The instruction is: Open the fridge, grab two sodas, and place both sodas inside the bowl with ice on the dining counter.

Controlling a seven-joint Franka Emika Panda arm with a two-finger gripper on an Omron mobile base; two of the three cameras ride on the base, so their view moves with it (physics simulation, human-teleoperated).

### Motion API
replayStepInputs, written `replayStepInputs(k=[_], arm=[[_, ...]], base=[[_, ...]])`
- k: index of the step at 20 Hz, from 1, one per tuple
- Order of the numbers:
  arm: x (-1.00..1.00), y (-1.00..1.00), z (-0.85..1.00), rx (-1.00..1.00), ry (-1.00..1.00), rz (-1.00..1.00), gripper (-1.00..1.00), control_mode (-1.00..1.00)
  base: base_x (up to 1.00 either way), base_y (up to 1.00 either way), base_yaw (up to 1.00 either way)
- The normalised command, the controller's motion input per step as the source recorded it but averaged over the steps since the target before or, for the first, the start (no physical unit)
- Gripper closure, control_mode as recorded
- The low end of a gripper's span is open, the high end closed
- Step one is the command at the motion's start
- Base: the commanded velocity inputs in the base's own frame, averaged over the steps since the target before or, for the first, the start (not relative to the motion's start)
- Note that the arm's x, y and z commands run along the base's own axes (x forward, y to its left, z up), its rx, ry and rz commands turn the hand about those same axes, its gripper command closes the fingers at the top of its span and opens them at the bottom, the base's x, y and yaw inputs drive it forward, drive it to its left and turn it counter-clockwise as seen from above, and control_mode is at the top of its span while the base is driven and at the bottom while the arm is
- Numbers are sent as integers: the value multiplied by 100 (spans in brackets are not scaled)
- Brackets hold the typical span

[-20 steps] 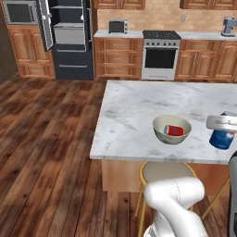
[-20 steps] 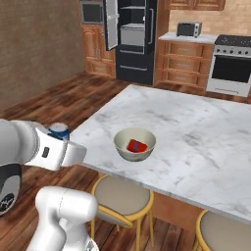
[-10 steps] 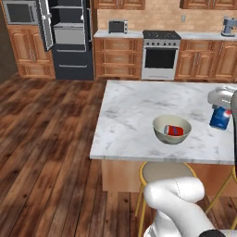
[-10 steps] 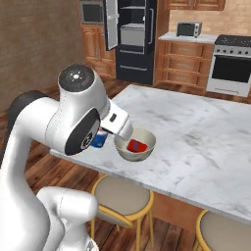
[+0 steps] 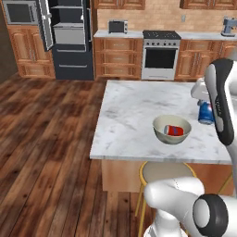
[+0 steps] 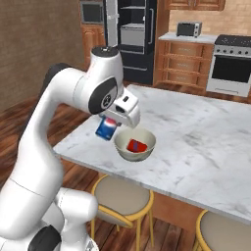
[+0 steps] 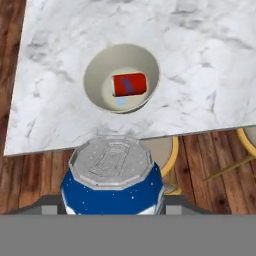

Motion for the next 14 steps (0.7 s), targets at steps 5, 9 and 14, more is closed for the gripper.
replayStepInputs(k=[5, 9, 14], arm=[[43, -2, -53, 0, 20, 0, 100, -100], [63, -6, -32, 2, 20, 0, 100, -100], [47, -11, -33, 2, 13, 0, 100, -100]], base=[[0, 0, 0], [0, 0, 0], [0, 0, 0]])
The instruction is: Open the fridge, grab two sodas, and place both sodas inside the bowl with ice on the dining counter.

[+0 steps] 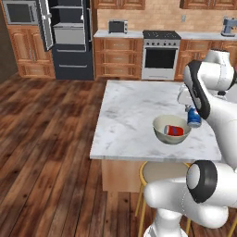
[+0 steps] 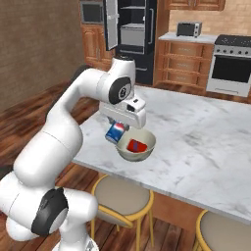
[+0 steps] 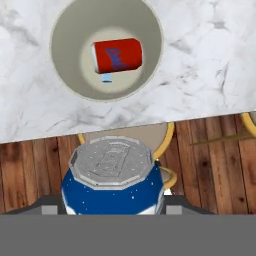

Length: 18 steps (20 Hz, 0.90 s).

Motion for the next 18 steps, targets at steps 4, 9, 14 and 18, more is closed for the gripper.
replayStepInputs(k=[4, 9, 14, 18], arm=[[27, -18, -37, 3, 1, 0, 100, -100], [33, -11, -39, 1, 0, 0, 100, -100], [58, -6, -25, 0, 0, 0, 100, -100], [57, -2, -28, 0, 0, 0, 100, -100]], base=[[0, 0, 0], [0, 0, 0], [0, 0, 0], [0, 0, 0]])
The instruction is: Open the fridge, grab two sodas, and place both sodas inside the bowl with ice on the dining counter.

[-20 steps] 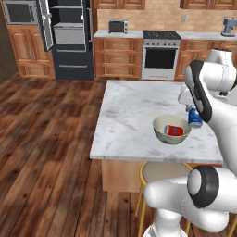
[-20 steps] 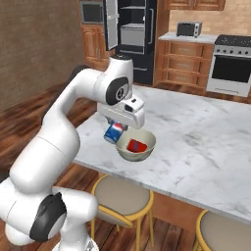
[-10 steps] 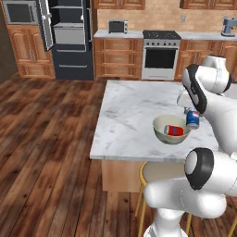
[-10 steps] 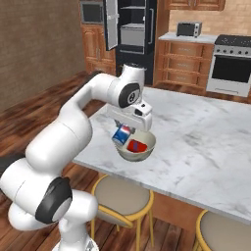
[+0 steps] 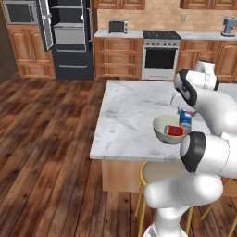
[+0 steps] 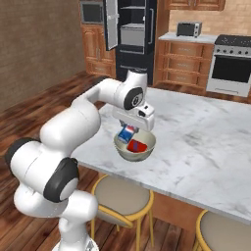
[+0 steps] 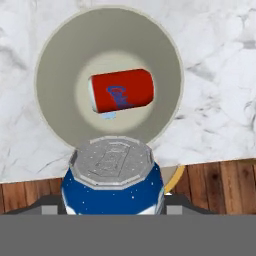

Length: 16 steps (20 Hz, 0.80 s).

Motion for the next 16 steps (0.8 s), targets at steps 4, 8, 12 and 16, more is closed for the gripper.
replayStepInputs(k=[4, 8, 12, 16], arm=[[55, -1, -35, 0, 0, 0, 100, -100], [52, -6, -31, 0, 0, 0, 100, -100], [44, -11, -28, 0, 0, 0, 100, -100], [33, -13, -31, 0, 0, 0, 100, -100]], base=[[0, 0, 0], [0, 0, 0], [0, 0, 0], [0, 0, 0]])
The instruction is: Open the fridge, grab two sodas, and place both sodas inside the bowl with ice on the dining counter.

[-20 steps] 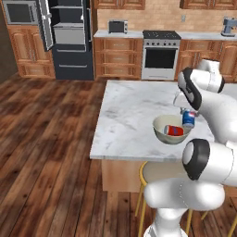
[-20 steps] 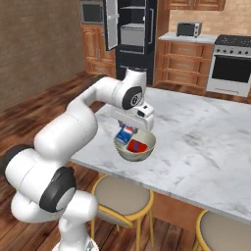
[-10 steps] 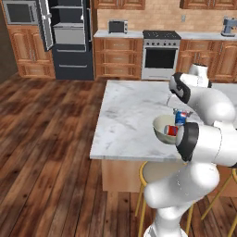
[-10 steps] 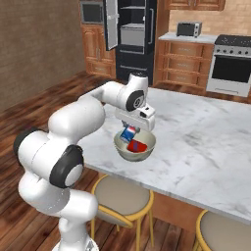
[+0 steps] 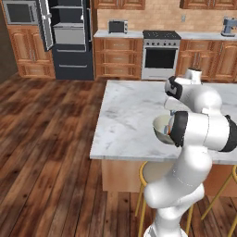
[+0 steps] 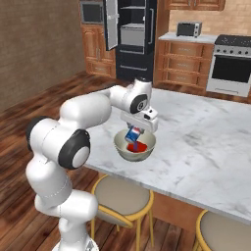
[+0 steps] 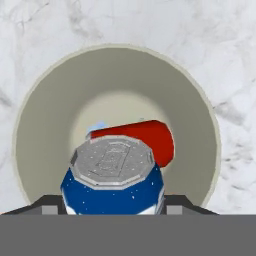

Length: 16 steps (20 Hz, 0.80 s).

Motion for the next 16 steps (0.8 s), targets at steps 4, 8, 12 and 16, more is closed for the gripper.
replayStepInputs(k=[4, 8, 12, 16], arm=[[29, -12, -32, 0, 0, 0, 100, -100], [24, -9, -28, 0, 0, 0, 100, -100], [2, -1, -23, 0, 0, 0, 100, -100], [0, 0, -20, 0, 0, 0, 100, -100]], base=[[0, 0, 0], [0, 0, 0], [0, 0, 0], [0, 0, 0]])
